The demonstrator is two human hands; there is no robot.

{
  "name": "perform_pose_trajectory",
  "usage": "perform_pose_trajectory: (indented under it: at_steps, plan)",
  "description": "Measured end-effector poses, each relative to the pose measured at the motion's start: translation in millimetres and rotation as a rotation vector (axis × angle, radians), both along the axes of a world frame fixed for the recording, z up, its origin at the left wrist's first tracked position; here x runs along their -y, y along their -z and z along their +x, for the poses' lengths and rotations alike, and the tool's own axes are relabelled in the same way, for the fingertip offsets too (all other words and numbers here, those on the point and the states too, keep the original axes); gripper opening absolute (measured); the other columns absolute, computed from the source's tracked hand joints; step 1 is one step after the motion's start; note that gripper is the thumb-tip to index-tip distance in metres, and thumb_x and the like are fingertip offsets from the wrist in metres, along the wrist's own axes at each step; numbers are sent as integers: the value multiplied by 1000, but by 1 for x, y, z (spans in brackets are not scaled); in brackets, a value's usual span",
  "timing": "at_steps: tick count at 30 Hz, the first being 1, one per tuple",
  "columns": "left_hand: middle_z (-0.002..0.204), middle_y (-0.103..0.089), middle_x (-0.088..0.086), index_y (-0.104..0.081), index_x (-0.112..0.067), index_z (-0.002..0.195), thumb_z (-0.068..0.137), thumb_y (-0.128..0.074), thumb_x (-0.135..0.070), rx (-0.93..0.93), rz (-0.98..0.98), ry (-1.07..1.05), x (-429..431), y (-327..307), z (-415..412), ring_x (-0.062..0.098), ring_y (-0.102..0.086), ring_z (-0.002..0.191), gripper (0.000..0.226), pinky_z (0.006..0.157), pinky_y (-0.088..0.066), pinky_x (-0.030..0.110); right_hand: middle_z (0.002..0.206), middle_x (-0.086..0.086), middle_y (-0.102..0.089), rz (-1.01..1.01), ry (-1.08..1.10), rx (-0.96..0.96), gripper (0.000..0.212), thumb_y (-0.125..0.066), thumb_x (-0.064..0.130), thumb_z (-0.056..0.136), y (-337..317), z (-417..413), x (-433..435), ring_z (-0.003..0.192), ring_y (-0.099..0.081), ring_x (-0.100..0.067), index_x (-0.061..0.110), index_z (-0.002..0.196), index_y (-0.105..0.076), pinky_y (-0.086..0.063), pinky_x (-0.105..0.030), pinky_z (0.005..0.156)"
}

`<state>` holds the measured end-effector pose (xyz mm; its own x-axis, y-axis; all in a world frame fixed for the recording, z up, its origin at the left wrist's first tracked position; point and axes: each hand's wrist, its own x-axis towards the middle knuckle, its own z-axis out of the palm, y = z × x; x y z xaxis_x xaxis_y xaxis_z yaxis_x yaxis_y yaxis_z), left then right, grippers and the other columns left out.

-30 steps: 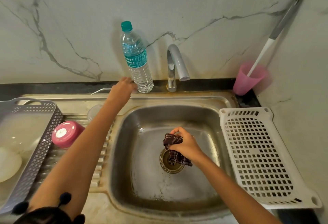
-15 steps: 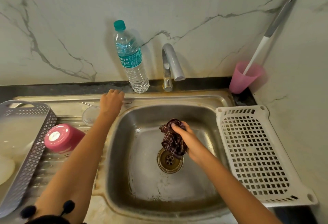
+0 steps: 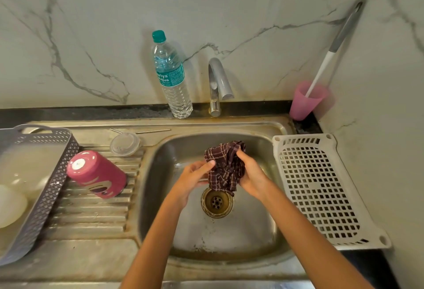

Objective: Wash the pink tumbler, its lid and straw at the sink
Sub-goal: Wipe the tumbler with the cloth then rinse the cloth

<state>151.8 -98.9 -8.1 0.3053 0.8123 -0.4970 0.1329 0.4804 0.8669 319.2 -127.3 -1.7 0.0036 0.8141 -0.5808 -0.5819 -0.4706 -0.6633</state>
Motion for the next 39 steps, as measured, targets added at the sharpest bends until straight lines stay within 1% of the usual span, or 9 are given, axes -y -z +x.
perform_pose_trajectory:
  at_steps: [7,12,16,22,26,29,32,36,39]
  plan:
    - [100,-74,-2,-63,-19,95,96,-56,-38,80,15,-180,8,-1,4,21,-64,106,20,98,-46,44,121,-6,-66,4,20,74,35,-44,32,101,-4,2,3,110,-61,-20,14,128,-58,-50,-34,87]
    - [116,-70,5,-58,-17,121,99,-50,-40,177,-51,-206,13,-4,2,20,-65,108,33,86,-52,38,122,-14,-56,118,-60,148,38,-45,7,92,-10,10,4,100,-56,-20,16,129,-48,-48,-34,78]
    - [114,-72,7,-63,-14,124,96,-54,-41,239,-90,-220,13,-5,0,23,-66,110,40,94,-51,41,140,-2,-36,366,-347,592,86,-63,-1,80,-16,18,14,127,-43,-19,47,141,-26,-48,-31,96]
    - [109,-72,12,-68,-12,115,97,-50,-40,307,-149,-242,15,-7,4,26,-67,101,37,85,-53,41,153,23,7,582,-755,1071,95,-90,37,61,-12,19,16,146,-1,-17,47,139,-37,-23,-44,117]
    - [91,-70,13,-65,-4,105,96,-31,-22,430,-238,-274,16,-5,3,25,-63,86,40,73,-51,38,157,18,16,669,-736,1401,97,-87,54,54,-9,17,16,144,25,-12,39,138,-41,-2,-50,115]
    - [98,-69,14,-62,-4,114,96,-33,-16,396,-211,-228,17,-5,3,23,-65,86,35,69,-58,34,158,7,-17,727,-637,1446,70,-80,48,66,-9,16,15,148,2,-12,30,129,-55,0,-54,119]
    - [109,-67,15,-60,-7,121,98,-44,-26,340,-176,-171,17,-3,4,23,-67,96,34,79,-59,37,133,9,-54,687,-610,1307,46,-71,36,81,-9,14,15,126,-41,-4,24,124,-62,-31,-47,113]
    - [115,-69,13,-63,-11,123,94,-53,-38,305,-174,-117,16,-2,4,28,-67,104,41,86,-55,43,102,12,-69,614,-502,1145,24,-52,24,96,-23,12,15,99,-60,1,20,101,-75,-49,-25,89]
    - [111,-72,11,-65,-13,120,98,-49,-38,238,-148,-27,19,-4,6,23,-71,96,37,78,-55,36,88,11,-71,610,-532,1112,25,-54,39,95,-28,6,12,91,-64,-1,23,88,-72,-53,-34,89]
